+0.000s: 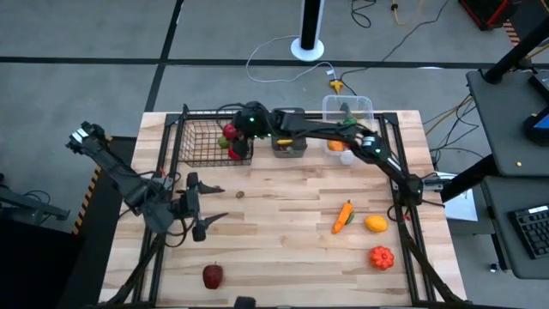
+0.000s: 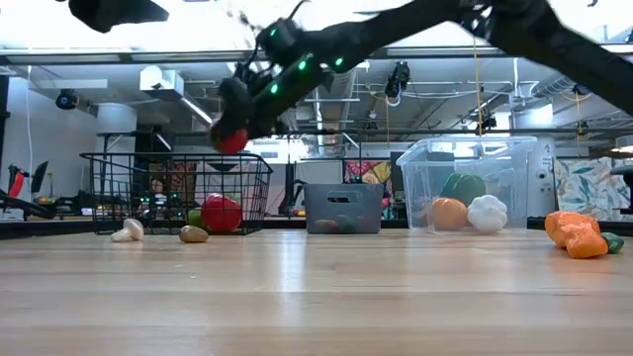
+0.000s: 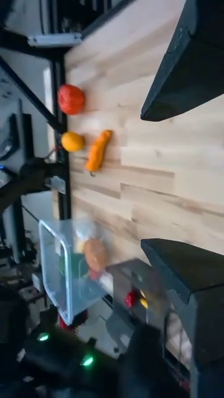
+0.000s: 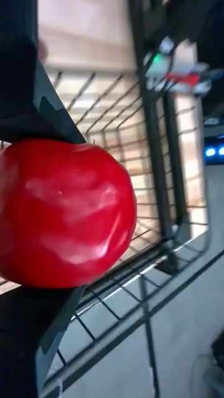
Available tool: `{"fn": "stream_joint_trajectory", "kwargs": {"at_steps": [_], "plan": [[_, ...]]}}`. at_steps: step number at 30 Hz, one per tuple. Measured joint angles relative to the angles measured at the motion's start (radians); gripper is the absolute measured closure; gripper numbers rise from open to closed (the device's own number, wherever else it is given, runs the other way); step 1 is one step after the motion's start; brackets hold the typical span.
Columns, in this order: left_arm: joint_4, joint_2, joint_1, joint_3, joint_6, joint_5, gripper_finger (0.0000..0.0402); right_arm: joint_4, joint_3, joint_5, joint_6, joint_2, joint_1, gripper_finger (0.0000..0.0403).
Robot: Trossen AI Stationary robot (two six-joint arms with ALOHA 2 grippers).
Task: Sort produce into baskets
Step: Put the tomato into the black basket
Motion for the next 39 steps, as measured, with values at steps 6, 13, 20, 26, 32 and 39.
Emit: {"fn": "stream_joint_trajectory", "kwargs": {"at_steps": [6,13,20,26,32,39], "plan": [[-0.293,0.003,-0.034,0.096,-0.168,-0.091,0.0096,-0.182,0.212,0.007,0.037,0.143,-0.034,0.0120],[-0.377,0.003,-0.052,0.092,-0.271,-0.143,0.0096,-0.213,0.201,0.026,0.042,0.149,-0.043,0.0110],[-0.376,0.003,-0.052,0.079,-0.295,-0.148,0.0096,-0.235,0.201,0.026,0.008,0.146,-0.044,0.0102],[-0.375,0.005,-0.052,0.058,-0.318,-0.171,0.0096,-0.237,0.201,0.036,0.014,0.146,-0.044,0.0072],[-0.374,0.006,-0.052,0.046,-0.344,-0.172,0.0096,-0.236,0.201,0.036,0.009,0.146,-0.044,0.0054],[-0.374,0.008,-0.052,0.046,-0.363,-0.171,0.0096,-0.268,0.201,0.036,0.004,0.118,-0.044,0.0058]]}}
